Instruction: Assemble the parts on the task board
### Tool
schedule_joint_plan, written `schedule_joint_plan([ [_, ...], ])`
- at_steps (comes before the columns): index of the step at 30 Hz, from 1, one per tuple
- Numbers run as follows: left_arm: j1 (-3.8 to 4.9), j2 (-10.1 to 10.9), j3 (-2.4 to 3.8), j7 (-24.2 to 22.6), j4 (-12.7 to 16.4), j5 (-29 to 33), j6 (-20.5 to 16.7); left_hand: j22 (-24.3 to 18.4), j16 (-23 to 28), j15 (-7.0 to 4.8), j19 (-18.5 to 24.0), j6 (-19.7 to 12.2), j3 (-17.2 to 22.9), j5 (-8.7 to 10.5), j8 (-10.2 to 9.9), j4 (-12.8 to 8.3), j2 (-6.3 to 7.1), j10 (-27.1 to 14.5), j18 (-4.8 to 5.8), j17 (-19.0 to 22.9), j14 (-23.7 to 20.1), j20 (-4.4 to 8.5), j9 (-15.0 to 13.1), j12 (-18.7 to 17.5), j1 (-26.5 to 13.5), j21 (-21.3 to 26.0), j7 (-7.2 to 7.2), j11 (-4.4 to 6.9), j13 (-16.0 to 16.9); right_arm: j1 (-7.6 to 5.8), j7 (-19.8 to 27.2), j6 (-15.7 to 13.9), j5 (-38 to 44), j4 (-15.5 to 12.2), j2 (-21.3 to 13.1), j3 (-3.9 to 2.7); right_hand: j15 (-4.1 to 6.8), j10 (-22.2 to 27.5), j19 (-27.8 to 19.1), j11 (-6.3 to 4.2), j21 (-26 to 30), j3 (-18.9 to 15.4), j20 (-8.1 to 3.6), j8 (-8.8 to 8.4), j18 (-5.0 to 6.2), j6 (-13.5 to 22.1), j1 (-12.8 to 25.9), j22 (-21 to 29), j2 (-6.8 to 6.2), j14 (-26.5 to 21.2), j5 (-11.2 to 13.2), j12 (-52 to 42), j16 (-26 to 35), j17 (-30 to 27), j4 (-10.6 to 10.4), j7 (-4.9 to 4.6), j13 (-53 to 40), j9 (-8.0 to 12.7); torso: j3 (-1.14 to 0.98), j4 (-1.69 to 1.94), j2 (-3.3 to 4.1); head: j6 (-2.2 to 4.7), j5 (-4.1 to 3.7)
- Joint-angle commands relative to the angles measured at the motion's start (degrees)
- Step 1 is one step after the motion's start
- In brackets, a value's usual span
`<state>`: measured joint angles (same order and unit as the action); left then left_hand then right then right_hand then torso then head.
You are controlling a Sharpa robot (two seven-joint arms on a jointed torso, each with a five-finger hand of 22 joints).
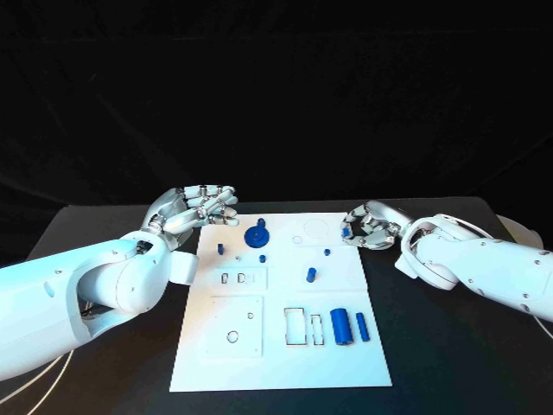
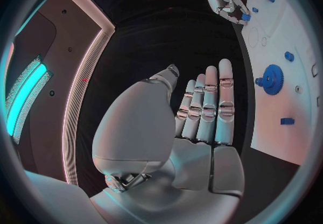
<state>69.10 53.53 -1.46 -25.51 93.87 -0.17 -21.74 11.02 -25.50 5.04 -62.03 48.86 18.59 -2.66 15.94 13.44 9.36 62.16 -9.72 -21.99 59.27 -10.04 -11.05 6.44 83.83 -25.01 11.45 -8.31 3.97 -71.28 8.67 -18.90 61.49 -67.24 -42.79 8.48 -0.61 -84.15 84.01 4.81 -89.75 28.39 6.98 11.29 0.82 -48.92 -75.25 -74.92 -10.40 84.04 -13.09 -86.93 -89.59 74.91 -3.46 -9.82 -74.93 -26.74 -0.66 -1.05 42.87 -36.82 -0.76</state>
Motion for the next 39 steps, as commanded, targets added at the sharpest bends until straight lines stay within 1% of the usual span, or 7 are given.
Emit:
schedule_joint_plan([
  [1,0.05,-0.04,0.04,-0.31,0.18,0.15,1.04,0.09,-0.31,0.07,0.32,0.12,0.44,-0.19,-0.15,0.04,0.01,0.33,-0.57,-0.05,-0.40,-0.01,-0.06,-0.20,-0.44,-0.24,0.16,-0.05,0.05,0.05,-0.34,1.20,0.80,0.07,0.10,0.03,0.05,-2.83,5.99,0.24,-0.25,0.42,-0.23,0.39,-0.82,-0.67,0.01,-15.08,0.68,5.90,0.07,-0.45,-0.35,14.79,0.01,0.08,-11.72,-0.10,0.00,-0.02,0.05,-0.02,-0.09],
  [13,0.05,-0.03,0.04,-0.28,0.22,0.15,1.07,0.09,-0.31,0.07,0.32,0.12,0.44,-0.19,-0.15,0.04,0.01,0.33,-0.57,-0.05,-0.40,-0.01,-0.06,-0.20,-0.44,-0.24,0.16,-0.05,0.05,0.08,-0.99,0.45,1.34,0.02,0.28,0.06,0.24,-3.04,5.99,0.07,-0.25,0.75,-0.38,0.88,-0.82,-2.31,0.10,-15.08,1.20,5.93,0.41,-0.61,-0.38,14.94,0.01,0.29,-11.93,-0.32,-0.02,0.01,0.03,-0.22,-0.21],
  [24,0.05,0.03,0.04,-0.28,0.19,0.15,1.08,0.09,-0.31,0.07,0.32,0.12,0.44,-0.19,-0.15,0.04,0.01,0.33,-0.57,-0.05,-0.40,-0.01,-0.06,-0.20,-0.44,-0.24,0.16,-0.05,0.05,0.08,-0.86,-2.70,1.54,-0.59,0.16,0.06,0.72,-3.38,5.99,-0.85,-0.25,1.64,-0.76,2.43,-0.82,-5.24,-0.35,-15.08,3.24,5.96,-0.03,-0.88,-0.41,15.09,0.23,1.34,-12.29,-1.13,-0.06,-0.05,0.02,-0.22,-0.09],
  [25,0.05,0.04,0.04,-0.28,0.19,0.15,1.08,0.09,-0.31,0.07,0.32,0.12,0.44,-0.19,-0.15,0.04,0.01,0.33,-0.57,-0.05,-0.40,-0.01,-0.06,-0.20,-0.44,-0.24,0.16,-0.05,0.05,0.08,-0.83,-3.12,1.56,-0.76,0.09,0.06,0.87,-3.41,5.99,-1.03,-0.25,1.93,-0.91,2.67,-0.82,-5.45,-0.58,-15.08,3.67,5.96,0.77,-0.89,-0.41,15.09,0.43,1.52,-12.31,-1.31,-0.05,-0.03,0.00,-0.23,-0.10],
  [30,0.05,0.10,0.04,-0.30,-0.02,0.15,1.09,0.09,-0.31,0.07,0.32,0.12,0.44,-0.19,-0.15,0.04,0.01,0.33,-0.57,-0.05,-0.40,-0.01,-0.06,-0.20,-0.44,-0.24,0.16,-0.05,0.05,-0.13,-1.01,-4.99,1.62,-2.98,-0.93,0.03,0.98,-3.40,5.99,-1.24,-0.25,2.54,-1.06,3.04,-0.82,-5.72,-0.87,-15.08,4.51,5.96,1.01,-0.86,-0.41,15.09,0.65,1.69,-12.29,-1.59,0.03,-0.12,-0.14,-0.27,-0.13],
  [36,0.05,-0.03,0.03,-0.29,-0.71,0.15,1.12,0.09,-0.31,0.07,0.32,0.12,0.44,-0.19,-0.15,0.04,0.01,0.33,-0.57,-0.05,-0.40,-0.01,-0.06,-0.20,-0.44,-0.24,0.16,-0.05,0.05,-1.06,-3.12,-6.00,2.61,-7.62,-2.15,-0.07,0.99,-3.23,5.99,-1.29,-0.25,2.77,-1.10,3.18,-0.82,-5.72,-0.74,-15.08,5.02,5.96,1.02,-0.69,-0.41,15.09,0.56,1.73,-12.10,-1.74,0.11,-0.42,-0.46,-0.08,-0.08],
  [39,0.05,-0.30,0.03,-0.29,-1.31,0.15,1.19,0.14,-0.35,0.08,0.41,0.11,0.58,-0.19,-0.18,-0.02,-0.07,0.37,-0.57,-0.19,-0.47,-0.01,-0.07,-0.30,-0.38,-0.34,0.19,-0.07,0.04,-1.49,-4.87,-6.38,3.65,-10.75,-2.58,-0.09,0.99,-3.18,5.99,-1.31,-0.25,2.82,-1.11,3.20,-0.82,-5.70,-0.72,-15.08,5.12,5.96,1.05,-0.64,-0.41,15.09,0.55,1.74,-12.03,-1.76,0.26,-0.52,-0.77,-0.12,0.20],
])
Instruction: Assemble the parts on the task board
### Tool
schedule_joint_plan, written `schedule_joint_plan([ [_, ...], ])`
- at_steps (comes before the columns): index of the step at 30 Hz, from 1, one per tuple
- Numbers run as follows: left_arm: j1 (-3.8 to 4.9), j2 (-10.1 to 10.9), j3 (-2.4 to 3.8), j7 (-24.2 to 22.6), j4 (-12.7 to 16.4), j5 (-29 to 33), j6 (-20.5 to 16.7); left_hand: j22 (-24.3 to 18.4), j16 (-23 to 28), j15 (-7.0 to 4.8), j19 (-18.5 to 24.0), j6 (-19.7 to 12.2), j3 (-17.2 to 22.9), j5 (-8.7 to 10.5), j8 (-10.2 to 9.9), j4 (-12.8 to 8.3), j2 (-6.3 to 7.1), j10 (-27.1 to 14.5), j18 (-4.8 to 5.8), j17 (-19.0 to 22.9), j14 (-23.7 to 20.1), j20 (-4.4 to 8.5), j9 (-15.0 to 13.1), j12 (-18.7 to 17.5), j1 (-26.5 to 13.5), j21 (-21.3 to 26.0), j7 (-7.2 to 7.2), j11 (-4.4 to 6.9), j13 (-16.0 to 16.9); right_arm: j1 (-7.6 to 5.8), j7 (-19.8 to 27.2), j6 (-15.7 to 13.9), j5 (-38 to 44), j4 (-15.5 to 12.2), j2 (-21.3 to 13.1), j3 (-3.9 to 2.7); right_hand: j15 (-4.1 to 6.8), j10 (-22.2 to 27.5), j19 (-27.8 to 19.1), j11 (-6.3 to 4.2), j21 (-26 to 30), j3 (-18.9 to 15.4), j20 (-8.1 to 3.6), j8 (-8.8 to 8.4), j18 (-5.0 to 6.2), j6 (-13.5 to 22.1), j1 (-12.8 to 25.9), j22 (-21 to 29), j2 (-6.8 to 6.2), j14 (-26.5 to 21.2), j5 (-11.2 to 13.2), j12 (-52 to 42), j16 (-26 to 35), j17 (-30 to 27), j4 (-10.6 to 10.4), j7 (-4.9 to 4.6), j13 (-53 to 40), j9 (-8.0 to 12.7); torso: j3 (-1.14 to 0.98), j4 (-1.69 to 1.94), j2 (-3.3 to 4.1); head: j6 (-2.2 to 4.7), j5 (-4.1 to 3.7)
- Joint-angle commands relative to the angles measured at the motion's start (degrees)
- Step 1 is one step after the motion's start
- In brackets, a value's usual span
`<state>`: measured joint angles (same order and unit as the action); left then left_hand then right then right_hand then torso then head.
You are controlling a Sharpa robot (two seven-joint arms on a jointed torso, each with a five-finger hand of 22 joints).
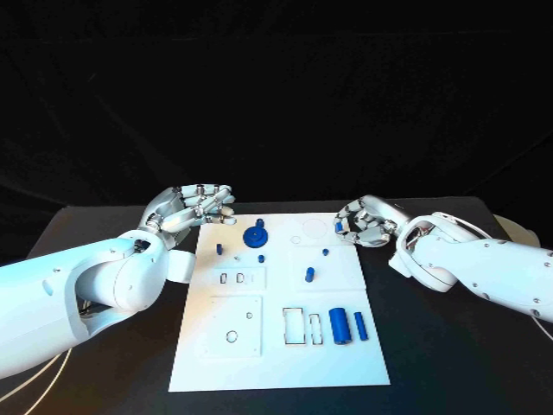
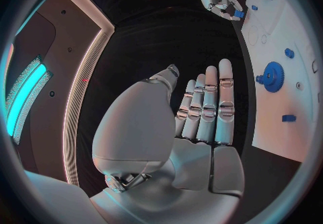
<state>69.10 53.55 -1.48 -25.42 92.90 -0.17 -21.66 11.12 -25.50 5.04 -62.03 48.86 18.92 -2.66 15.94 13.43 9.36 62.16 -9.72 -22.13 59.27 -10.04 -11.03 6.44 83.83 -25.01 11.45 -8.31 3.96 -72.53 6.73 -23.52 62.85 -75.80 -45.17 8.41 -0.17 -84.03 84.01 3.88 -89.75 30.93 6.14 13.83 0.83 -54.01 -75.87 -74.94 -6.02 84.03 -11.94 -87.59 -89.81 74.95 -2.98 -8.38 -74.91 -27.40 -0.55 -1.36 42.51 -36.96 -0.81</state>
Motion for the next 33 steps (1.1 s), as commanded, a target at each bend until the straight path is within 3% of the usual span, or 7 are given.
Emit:
schedule_joint_plan([
  [1,0.05,-0.40,0.04,-0.38,-0.52,0.15,1.12,0.05,-0.35,0.08,0.41,0.11,0.25,-0.19,-0.18,-0.02,-0.06,0.38,-0.57,-0.06,-0.47,-0.01,-0.09,-0.30,-0.38,-0.34,0.20,-0.07,0.04,-0.33,-3.39,-1.82,2.59,-2.95,-0.23,-0.03,0.55,-3.23,5.99,-0.39,-0.25,0.33,-0.27,0.68,-0.83,-0.57,-0.08,-15.06,0.86,5.97,-0.07,0.09,-0.19,15.05,0.05,0.31,-11.99,-1.13,0.22,-0.21,-0.54,-0.06,0.35],
  [6,0.04,-1.35,-0.02,-0.34,-2.23,0.19,1.33,0.05,-0.35,0.08,0.42,0.11,0.26,-0.19,-0.18,-0.02,-0.07,0.39,-0.57,-0.07,-0.47,-0.01,-0.09,-0.31,-0.38,-0.35,0.19,-0.06,0.04,-0.68,-7.00,-1.78,4.96,-7.85,0.98,-0.05,0.55,-3.16,5.99,-0.39,-0.25,0.38,-0.28,0.69,-0.83,-0.48,0.00,-15.06,1.00,5.97,0.01,0.16,-0.19,15.05,0.01,0.30,-11.91,-1.16,0.47,-0.17,-1.16,-0.46,1.01],
  [9,0.04,-1.89,-0.05,-0.33,-3.09,0.26,1.44,0.06,-0.36,0.07,0.43,0.12,0.28,-0.19,-0.18,-0.03,-0.07,0.41,-0.57,-0.08,-0.47,-0.01,-0.09,-0.31,-0.37,-0.36,0.19,-0.06,0.04,-0.61,-8.66,-1.49,5.99,-9.32,2.45,-0.03,0.55,-3.16,5.99,-0.39,-0.25,0.38,-0.28,0.69,-0.83,-0.48,0.00,-15.06,1.00,5.97,0.01,0.16,-0.19,15.05,0.01,0.30,-11.91,-1.16,0.58,-0.09,-1.44,-0.89,2.00],
  [15,0.03,-3.11,-0.14,-0.28,-4.96,0.45,1.68,0.06,-0.37,0.07,0.43,0.13,0.29,-0.19,-0.17,-0.03,-0.08,0.43,-0.57,-0.10,-0.47,-0.01,-0.09,-0.31,-0.38,-0.37,0.18,-0.06,0.05,0.25,-12.61,-0.80,9.48,-11.21,7.28,0.14,0.52,-2.99,5.99,-0.36,-0.25,0.36,-0.28,0.63,-0.83,-0.17,0.30,-15.06,1.07,5.97,0.18,0.32,-0.19,15.05,-0.11,0.24,-11.72,-1.22,0.75,0.08,-1.89,-1.87,3.09],
  [23,0.03,-3.91,-0.18,-0.25,-5.94,0.51,1.76,0.09,-0.40,0.07,0.45,0.20,0.33,-0.19,-0.14,-0.01,-0.13,0.54,-0.58,-0.15,-0.46,-0.02,-0.11,-0.29,-0.41,-0.41,0.17,-0.04,0.06,2.85,-15.97,-0.95,14.17,-9.45,13.41,0.30,0.52,-2.99,5.99,-0.36,-0.25,0.39,-0.28,0.66,-0.83,-0.14,0.36,-15.06,1.13,5.97,0.13,0.33,-0.19,15.05,-0.14,0.25,-11.72,-1.26,1.04,0.19,-2.15,-2.62,4.17],
  [28,0.03,-4.22,-0.19,-0.20,-6.07,0.52,1.85,0.09,-0.40,0.07,0.45,0.20,0.33,-0.19,-0.14,-0.01,-0.13,0.54,-0.58,-0.15,-0.46,-0.02,-0.11,-0.29,-0.41,-0.41,0.17,-0.04,0.06,4.27,-16.53,-0.97,17.36,-7.42,16.21,0.41,0.51,-2.97,5.99,-0.35,-0.25,0.32,-0.28,0.66,-0.83,-0.05,0.57,-15.06,1.05,5.97,0.04,0.35,-0.19,15.05,-0.20,0.23,-11.70,-1.30,0.94,0.35,-2.00,-2.95,4.55],
  [33,0.03,-4.37,-0.19,-0.16,-6.08,0.52,1.91,0.09,-0.40,0.07,0.45,0.20,0.33,-0.19,-0.14,-0.01,-0.13,0.54,-0.58,-0.15,-0.46,-0.02,-0.11,-0.29,-0.41,-0.41,0.17,-0.04,0.06,5.15,-16.93,-0.33,18.70,-6.12,17.79,0.55,0.50,-2.94,5.99,-0.34,-0.25,0.22,-0.27,0.68,-0.83,0.03,0.80,-15.06,0.87,5.97,0.02,0.39,-0.19,15.05,-0.22,0.23,-11.66,-1.35,0.96,0.27,-1.96,-3.32,4.96],
])
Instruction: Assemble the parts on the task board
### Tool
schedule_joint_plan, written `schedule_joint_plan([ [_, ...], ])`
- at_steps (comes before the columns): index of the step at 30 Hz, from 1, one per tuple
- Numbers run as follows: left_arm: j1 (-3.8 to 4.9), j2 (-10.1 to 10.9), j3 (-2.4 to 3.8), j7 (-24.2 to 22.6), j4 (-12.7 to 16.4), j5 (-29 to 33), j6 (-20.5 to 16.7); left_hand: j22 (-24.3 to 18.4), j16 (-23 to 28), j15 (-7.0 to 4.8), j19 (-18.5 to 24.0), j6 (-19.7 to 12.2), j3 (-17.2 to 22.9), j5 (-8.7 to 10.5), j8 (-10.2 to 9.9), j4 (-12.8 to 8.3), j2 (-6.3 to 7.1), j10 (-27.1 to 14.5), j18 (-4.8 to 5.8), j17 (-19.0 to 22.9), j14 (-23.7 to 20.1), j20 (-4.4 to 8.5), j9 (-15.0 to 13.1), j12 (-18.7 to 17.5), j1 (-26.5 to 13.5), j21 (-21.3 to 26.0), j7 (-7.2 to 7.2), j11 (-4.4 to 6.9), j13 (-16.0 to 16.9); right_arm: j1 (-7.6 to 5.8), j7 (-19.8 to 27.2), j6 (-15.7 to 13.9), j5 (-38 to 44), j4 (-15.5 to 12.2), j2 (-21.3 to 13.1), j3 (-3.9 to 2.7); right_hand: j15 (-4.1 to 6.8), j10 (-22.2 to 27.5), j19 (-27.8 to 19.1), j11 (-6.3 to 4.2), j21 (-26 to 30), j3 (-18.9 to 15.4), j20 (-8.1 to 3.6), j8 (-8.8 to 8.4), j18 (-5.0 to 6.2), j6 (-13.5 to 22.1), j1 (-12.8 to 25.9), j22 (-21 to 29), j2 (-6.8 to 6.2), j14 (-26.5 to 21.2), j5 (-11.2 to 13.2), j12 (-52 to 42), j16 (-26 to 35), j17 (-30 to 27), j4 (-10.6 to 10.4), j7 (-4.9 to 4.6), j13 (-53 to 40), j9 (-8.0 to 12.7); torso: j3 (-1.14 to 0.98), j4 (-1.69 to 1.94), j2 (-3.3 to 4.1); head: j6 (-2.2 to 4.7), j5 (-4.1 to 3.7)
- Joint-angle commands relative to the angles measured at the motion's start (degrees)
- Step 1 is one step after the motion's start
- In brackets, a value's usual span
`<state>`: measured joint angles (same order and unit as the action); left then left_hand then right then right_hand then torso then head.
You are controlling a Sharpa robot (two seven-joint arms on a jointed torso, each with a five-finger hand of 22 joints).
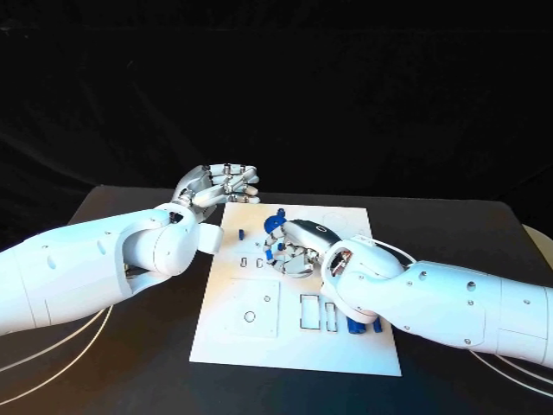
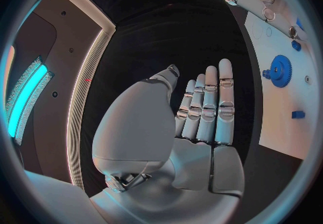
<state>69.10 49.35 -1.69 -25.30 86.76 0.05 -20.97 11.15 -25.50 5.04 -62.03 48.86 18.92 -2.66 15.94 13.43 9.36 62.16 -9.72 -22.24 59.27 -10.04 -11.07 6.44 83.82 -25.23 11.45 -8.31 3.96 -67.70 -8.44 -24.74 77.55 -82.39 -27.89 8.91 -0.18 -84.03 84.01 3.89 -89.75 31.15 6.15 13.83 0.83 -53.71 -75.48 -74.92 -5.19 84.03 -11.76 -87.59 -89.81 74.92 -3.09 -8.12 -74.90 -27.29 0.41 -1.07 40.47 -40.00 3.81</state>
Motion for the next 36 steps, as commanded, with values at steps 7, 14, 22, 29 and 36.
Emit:
schedule_joint_plan([
  [7,0.04,-0.21,0.03,-0.23,0.21,0.30,1.33,0.05,-0.40,0.07,0.45,0.20,0.33,-0.19,-0.14,-0.01,-0.13,0.54,-0.58,-0.05,-0.46,-0.02,-0.07,-0.29,-0.41,-0.19,0.17,-0.04,0.06,1.23,-2.24,1.73,4.93,1.75,2.00,0.19,0.51,-2.97,5.99,-0.34,-0.25,-0.05,-0.28,0.70,-0.83,-0.25,0.54,-15.08,-0.02,5.97,-0.13,0.36,-0.19,15.08,-0.16,-0.03,-11.70,-1.49,-0.10,-0.12,0.08,-0.60,0.80],
  [14,0.05,-0.08,0.03,-0.17,0.38,0.30,1.37,0.07,-0.42,0.06,0.49,0.25,0.36,-0.19,-0.12,0.02,-0.14,0.62,-0.58,-0.11,-0.47,-0.02,-0.09,-0.30,-0.46,-0.22,0.16,-0.03,0.07,1.58,-2.57,2.33,5.47,2.67,2.59,0.25,0.50,-2.98,5.99,-0.34,-0.25,-0.13,-0.27,0.73,-0.83,-0.23,0.74,-15.08,-0.12,5.97,-0.08,0.35,-0.19,15.08,-0.21,-0.03,-11.72,-1.52,-0.12,-0.09,0.10,-0.76,0.82],
  [22,0.05,0.04,0.03,-0.14,0.46,0.30,1.36,0.07,-0.42,0.06,0.49,0.25,0.36,-0.19,-0.12,0.02,-0.14,0.62,-0.58,-0.11,-0.47,-0.02,-0.09,-0.30,-0.46,-0.22,0.16,-0.03,0.07,1.75,-2.60,3.34,5.60,3.43,3.04,0.34,0.50,-2.99,5.99,-0.34,-0.25,-0.21,-0.27,0.74,-0.83,-0.19,0.90,-15.08,-0.24,5.97,-0.01,0.35,-0.19,15.06,-0.24,-0.02,-11.72,-1.56,-0.15,-0.16,0.12,-0.85,1.01],
  [29,0.05,0.13,0.03,-0.13,0.53,0.30,1.35,0.07,-0.42,0.06,0.49,0.25,0.36,-0.19,-0.12,0.02,-0.14,0.62,-0.58,-0.11,-0.47,-0.02,-0.09,-0.30,-0.46,-0.22,0.16,-0.03,0.07,1.89,-2.79,3.93,5.62,4.26,3.32,0.44,0.50,-2.87,5.99,-0.33,-0.25,-0.30,-0.27,0.70,-0.83,-0.04,1.17,-15.08,-0.35,5.96,0.13,0.46,-0.19,15.04,-0.34,-0.05,-11.59,-1.57,-0.15,-0.24,0.05,-0.91,0.98],
  [36,0.05,0.23,0.03,-0.11,0.58,0.30,1.34,0.07,-0.42,0.06,0.49,0.25,0.36,-0.19,-0.12,0.02,-0.14,0.62,-0.58,-0.11,-0.47,-0.02,-0.09,-0.30,-0.46,-0.22,0.16,-0.03,0.07,1.92,-3.05,4.00,5.72,4.79,3.47,0.48,0.36,-2.38,5.99,-0.11,-0.25,-0.51,-0.19,0.24,-0.83,0.92,1.91,-15.08,-0.76,5.94,0.45,0.92,-0.17,14.95,-0.63,-0.34,-11.09,-1.47,-0.18,-0.18,0.11,-0.99,0.90],
])
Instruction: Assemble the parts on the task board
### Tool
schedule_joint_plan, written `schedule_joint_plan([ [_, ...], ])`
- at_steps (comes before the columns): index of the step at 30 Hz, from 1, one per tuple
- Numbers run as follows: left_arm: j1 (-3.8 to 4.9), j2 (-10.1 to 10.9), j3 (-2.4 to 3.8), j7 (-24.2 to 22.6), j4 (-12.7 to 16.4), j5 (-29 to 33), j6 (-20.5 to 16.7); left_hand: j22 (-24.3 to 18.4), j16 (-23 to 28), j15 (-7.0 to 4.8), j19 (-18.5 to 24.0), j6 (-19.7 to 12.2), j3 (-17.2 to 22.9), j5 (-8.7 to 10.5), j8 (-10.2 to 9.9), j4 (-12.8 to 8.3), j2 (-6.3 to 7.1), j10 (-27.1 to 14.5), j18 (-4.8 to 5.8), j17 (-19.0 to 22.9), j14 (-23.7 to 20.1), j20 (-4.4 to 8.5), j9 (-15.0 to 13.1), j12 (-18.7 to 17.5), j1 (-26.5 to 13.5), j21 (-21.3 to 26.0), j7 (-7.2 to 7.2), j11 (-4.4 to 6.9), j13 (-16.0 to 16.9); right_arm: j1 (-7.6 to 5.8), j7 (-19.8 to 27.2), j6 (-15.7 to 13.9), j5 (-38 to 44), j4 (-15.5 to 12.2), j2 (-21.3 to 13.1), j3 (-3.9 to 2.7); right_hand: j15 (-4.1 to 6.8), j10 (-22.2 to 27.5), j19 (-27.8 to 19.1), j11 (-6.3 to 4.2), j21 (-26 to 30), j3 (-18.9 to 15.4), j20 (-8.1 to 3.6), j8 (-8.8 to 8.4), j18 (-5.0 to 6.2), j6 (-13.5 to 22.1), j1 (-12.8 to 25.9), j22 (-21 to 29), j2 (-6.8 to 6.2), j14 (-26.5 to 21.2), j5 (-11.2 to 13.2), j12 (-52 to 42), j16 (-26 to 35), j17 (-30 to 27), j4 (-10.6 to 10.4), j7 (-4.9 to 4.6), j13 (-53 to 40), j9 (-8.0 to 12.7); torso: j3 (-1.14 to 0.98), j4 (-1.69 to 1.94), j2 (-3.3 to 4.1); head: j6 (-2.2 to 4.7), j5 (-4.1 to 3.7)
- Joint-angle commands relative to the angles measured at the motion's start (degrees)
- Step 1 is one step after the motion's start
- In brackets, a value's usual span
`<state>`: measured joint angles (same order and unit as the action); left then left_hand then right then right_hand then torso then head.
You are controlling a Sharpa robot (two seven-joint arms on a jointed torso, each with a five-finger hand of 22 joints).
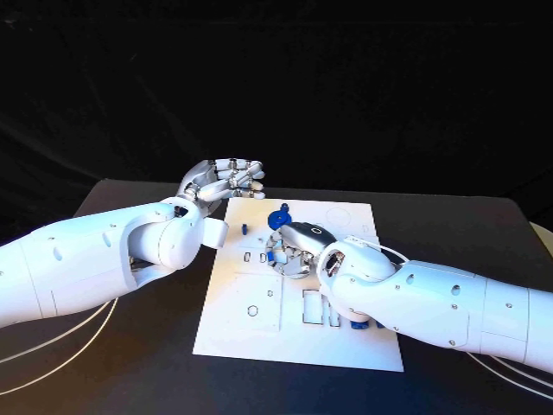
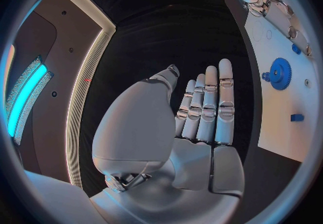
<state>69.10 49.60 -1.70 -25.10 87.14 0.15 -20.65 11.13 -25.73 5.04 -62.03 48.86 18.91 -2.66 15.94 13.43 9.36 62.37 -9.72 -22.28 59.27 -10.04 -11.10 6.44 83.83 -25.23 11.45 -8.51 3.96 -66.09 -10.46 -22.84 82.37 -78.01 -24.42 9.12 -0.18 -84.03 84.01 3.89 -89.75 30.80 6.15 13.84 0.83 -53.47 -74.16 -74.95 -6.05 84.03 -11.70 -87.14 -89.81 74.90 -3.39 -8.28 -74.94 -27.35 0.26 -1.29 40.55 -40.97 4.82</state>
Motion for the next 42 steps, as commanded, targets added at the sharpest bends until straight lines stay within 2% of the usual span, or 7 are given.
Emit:
schedule_joint_plan([
  [1,0.05,-0.01,0.04,-0.31,0.20,0.20,1.02,0.09,-0.19,0.06,0.49,0.25,0.36,-0.19,-0.12,0.02,-0.14,0.42,-0.57,-0.06,-0.47,-0.02,-0.06,-0.30,-0.46,-0.22,0.16,0.18,0.07,0.31,-1.07,2.11,0.92,0.45,0.01,0.26,0.32,-2.32,5.99,-0.06,-0.25,-0.19,-0.17,0.12,-0.83,0.88,0.70,-15.05,0.03,5.95,0.42,0.53,-0.17,15.00,-0.36,-0.25,-10.99,-1.38,-0.03,0.03,0.03,-0.03,-0.11],
  [15,0.05,0.20,0.04,-0.33,0.24,0.20,0.94,0.09,-0.19,0.06,0.49,0.25,0.36,-0.19,-0.12,0.02,-0.14,0.42,-0.57,-0.06,-0.47,-0.02,-0.06,-0.30,-0.46,-0.22,0.16,0.18,0.07,0.31,-1.42,3.46,1.10,0.60,0.13,0.28,-0.10,-1.80,5.99,0.43,-0.25,-0.57,0.16,-0.66,-0.83,2.13,1.61,-15.05,-0.70,5.94,0.79,0.99,-0.16,14.95,-0.80,-0.81,-10.49,-1.12,0.01,0.07,0.01,-0.17,-0.22],
  [27,0.05,0.29,0.04,-0.30,0.22,0.20,0.94,0.09,-0.19,0.06,0.49,0.25,0.36,-0.19,-0.12,0.02,-0.14,0.42,-0.57,-0.06,-0.47,-0.02,-0.06,-0.30,-0.46,-0.22,0.16,0.18,0.07,0.31,-1.62,2.82,1.22,0.51,0.14,0.28,-0.53,-1.25,5.99,0.93,-0.25,-1.03,0.54,-1.53,-0.83,3.39,2.34,-15.05,-1.45,5.93,1.19,1.46,-0.15,14.90,-1.27,-1.36,-9.97,-0.80,-0.01,0.07,0.02,-0.20,-0.31],
  [33,0.05,0.31,0.04,-0.28,0.18,0.20,0.94,0.09,-0.19,0.06,0.49,0.25,0.36,-0.19,-0.12,0.02,-0.14,0.42,-0.57,-0.06,-0.47,-0.02,-0.06,-0.30,-0.46,-0.22,0.16,0.18,0.07,0.30,-1.54,2.07,1.23,0.46,0.17,0.28,-1.25,-0.62,5.99,1.76,-0.25,-1.87,1.20,-3.08,-0.83,5.75,3.13,-15.05,-2.44,5.95,4.00,1.95,-0.17,14.98,-2.01,-2.26,-9.43,-0.16,-0.01,0.07,0.01,-0.14,-0.32],
  [40,0.05,0.31,0.03,-0.27,0.06,0.20,1.06,0.15,-0.24,0.07,0.62,0.29,0.43,-0.19,-0.13,0.03,-0.09,0.52,-0.58,-0.24,-0.54,-0.04,-0.08,-0.41,-0.56,-0.34,0.15,0.18,0.06,0.30,-1.43,0.95,1.42,0.28,0.14,0.28,-1.97,0.35,5.99,2.54,-0.25,-3.94,1.91,-5.09,-0.83,8.64,4.27,-15.05,-4.04,5.93,5.12,2.68,-0.16,14.93,-3.30,-3.01,-8.60,0.75,-0.01,0.01,0.03,-0.10,-0.38],
  [42,0.05,0.32,0.03,-0.27,-0.02,0.20,1.10,0.15,-0.24,0.07,0.62,0.29,0.43,-0.19,-0.13,0.03,-0.09,0.52,-0.58,-0.24,-0.54,-0.04,-0.08,-0.41,-0.56,-0.34,0.15,0.18,0.06,0.30,-1.42,0.25,1.53,0.14,0.05,0.28,-2.19,0.68,5.99,2.75,-0.25,-4.77,2.12,-5.63,-0.83,9.34,4.51,-15.05,-4.36,5.93,6.79,2.91,-0.15,14.90,-3.84,-3.25,-8.34,0.97,-0.01,0.03,0.03,-0.10,-0.35],
])
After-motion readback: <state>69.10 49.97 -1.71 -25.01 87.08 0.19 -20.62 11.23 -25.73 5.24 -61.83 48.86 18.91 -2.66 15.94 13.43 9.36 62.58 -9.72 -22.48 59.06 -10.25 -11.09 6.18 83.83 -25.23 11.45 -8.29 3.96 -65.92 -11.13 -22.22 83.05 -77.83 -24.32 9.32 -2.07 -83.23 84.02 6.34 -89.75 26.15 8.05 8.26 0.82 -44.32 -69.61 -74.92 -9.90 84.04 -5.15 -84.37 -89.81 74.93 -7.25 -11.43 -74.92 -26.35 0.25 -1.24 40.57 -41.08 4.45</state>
